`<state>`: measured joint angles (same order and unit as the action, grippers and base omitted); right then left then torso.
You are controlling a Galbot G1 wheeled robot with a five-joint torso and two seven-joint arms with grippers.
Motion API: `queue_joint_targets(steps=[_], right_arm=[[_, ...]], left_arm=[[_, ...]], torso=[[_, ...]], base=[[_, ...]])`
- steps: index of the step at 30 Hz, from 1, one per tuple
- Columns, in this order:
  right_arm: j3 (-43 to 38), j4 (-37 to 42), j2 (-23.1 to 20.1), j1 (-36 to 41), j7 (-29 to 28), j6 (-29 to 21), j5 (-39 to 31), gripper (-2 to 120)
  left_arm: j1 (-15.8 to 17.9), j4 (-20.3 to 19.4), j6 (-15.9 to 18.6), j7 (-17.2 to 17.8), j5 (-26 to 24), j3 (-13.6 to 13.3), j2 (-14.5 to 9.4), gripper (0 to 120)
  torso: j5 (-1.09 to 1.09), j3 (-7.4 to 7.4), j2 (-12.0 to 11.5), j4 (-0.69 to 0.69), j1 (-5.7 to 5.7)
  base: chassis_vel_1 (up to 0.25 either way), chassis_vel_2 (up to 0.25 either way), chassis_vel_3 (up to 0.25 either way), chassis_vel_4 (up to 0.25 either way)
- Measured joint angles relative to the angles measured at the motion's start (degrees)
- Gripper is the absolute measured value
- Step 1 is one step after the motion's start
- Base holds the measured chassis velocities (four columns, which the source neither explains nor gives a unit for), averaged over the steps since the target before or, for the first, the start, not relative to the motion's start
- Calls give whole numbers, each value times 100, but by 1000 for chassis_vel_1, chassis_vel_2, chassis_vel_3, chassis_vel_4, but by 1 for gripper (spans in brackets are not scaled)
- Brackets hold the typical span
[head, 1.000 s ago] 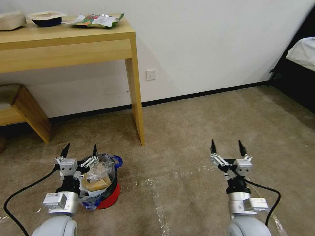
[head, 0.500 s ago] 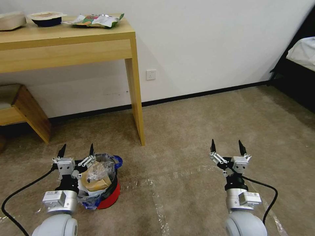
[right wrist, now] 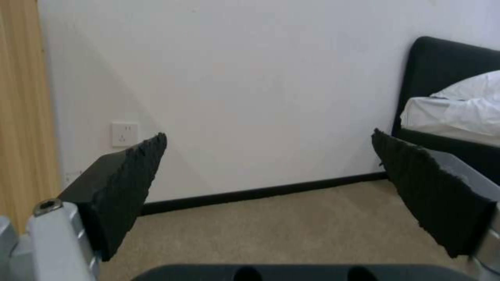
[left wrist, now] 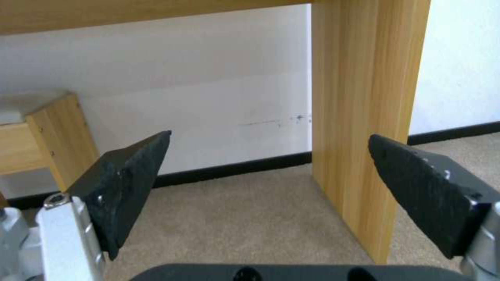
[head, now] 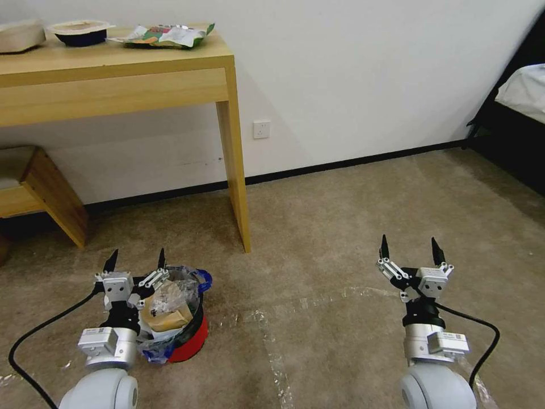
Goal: Pick up the trash bin and place the garbage on the floor into it.
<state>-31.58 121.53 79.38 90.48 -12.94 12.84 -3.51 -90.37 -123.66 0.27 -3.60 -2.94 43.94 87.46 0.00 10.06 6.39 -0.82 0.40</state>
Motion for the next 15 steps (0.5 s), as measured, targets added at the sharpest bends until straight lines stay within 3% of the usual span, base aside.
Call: queue_joint_targets(steps=[15], right_arm=[[2, 6, -1, 0, -1, 6, -7, 100]], left_arm=[[-6, -5, 0, 1, 3, -2, 1, 100]], torso=[[0, 0, 0, 0, 0]], base=[[0, 0, 0, 0]])
